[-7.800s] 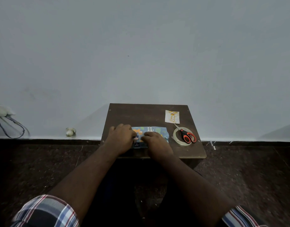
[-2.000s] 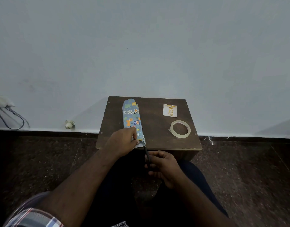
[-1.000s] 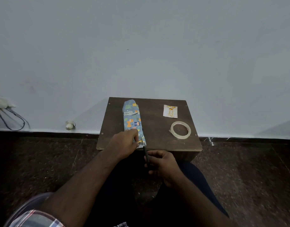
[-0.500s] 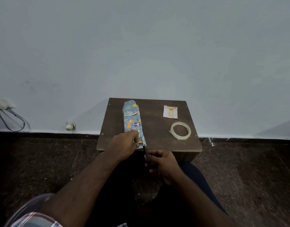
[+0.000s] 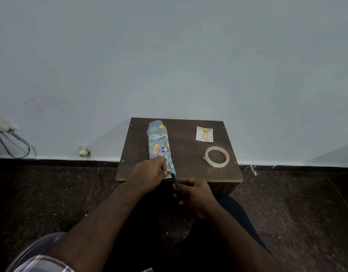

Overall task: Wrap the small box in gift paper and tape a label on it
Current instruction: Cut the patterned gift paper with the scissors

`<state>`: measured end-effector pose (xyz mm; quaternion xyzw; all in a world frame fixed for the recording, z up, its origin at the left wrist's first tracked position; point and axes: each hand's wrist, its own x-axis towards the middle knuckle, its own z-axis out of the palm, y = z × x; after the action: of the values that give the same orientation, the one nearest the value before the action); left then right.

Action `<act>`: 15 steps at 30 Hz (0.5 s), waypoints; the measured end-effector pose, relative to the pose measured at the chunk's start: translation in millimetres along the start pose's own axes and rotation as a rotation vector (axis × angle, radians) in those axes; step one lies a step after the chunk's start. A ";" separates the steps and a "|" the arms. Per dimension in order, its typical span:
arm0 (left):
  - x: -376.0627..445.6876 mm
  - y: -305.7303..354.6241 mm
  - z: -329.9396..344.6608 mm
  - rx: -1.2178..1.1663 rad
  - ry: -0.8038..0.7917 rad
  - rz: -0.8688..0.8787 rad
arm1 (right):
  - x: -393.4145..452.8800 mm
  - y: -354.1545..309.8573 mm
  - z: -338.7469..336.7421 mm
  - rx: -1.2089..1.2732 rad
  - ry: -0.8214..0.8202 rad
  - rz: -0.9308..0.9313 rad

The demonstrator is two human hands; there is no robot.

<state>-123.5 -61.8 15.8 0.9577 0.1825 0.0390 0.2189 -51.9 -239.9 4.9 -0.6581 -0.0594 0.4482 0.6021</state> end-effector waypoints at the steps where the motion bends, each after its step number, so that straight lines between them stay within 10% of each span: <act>1: -0.2 0.1 0.0 0.000 -0.001 -0.002 | 0.6 0.8 0.1 0.001 0.002 0.000; 15: -0.8 0.8 -1.0 -0.007 -0.009 -0.009 | 6.7 -3.3 -1.8 -0.019 -0.010 0.021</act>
<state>-124.1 -62.3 17.1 0.9563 0.1860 0.0344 0.2230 -45.2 -236.2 4.0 -0.6620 -0.0596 0.4574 0.5908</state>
